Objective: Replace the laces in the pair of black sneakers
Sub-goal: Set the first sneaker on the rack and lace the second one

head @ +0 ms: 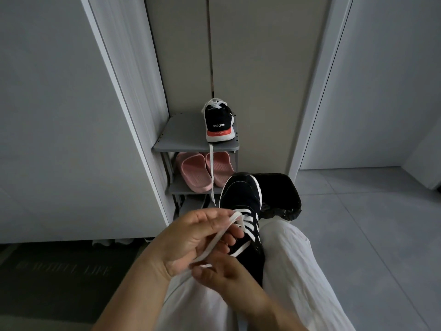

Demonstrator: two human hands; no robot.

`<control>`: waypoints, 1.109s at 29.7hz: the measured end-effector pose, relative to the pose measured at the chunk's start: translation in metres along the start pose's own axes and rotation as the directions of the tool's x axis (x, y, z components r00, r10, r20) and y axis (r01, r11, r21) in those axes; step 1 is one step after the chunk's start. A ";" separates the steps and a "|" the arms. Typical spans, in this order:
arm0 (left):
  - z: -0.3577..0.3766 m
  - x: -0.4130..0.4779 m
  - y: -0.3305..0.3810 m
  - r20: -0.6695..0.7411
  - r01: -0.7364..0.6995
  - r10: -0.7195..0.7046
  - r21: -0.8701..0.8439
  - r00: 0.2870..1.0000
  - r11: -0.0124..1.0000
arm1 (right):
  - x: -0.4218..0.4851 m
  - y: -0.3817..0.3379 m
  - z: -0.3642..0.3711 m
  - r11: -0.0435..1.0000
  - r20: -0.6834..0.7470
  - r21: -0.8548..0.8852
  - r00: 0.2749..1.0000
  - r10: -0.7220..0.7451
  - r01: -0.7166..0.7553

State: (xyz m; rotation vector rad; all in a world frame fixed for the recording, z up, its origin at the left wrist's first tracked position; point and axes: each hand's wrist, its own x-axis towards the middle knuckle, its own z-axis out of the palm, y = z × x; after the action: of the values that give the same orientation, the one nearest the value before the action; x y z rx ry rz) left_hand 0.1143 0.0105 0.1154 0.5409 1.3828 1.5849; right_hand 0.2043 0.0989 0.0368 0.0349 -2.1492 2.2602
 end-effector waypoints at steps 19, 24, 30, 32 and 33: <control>-0.088 -0.001 0.012 -0.397 -0.109 -0.002 -0.257 0.918 0.960 | -0.022 -0.006 -0.032 0.604 -0.295 -0.787 0.937 -0.188 -0.127; -0.093 0.014 -0.006 -0.621 0.074 0.000 0.094 0.784 0.993 | -0.025 -0.003 -0.075 0.425 -0.400 -0.875 0.840 -0.366 -0.232; -0.016 0.017 -0.033 -0.097 -0.192 0.460 0.819 0.883 0.540 | -0.012 -0.004 -0.057 0.429 -0.297 -0.901 0.816 -0.496 -0.066; 0.004 0.018 -0.044 0.083 -0.285 0.396 0.826 0.914 0.485 | -0.010 -0.003 -0.053 0.416 -0.252 -0.909 0.823 -0.509 -0.020; 0.004 0.019 -0.046 0.111 -0.308 0.423 0.849 0.899 0.430 | -0.011 -0.002 -0.053 0.408 -0.240 -0.913 0.825 -0.511 -0.012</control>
State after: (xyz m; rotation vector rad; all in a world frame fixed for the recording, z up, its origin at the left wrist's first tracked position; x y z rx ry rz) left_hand 0.1241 0.0258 0.0691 1.4585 2.2598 1.1266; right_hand 0.2150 0.1523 0.0357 -0.1899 -2.4534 0.5893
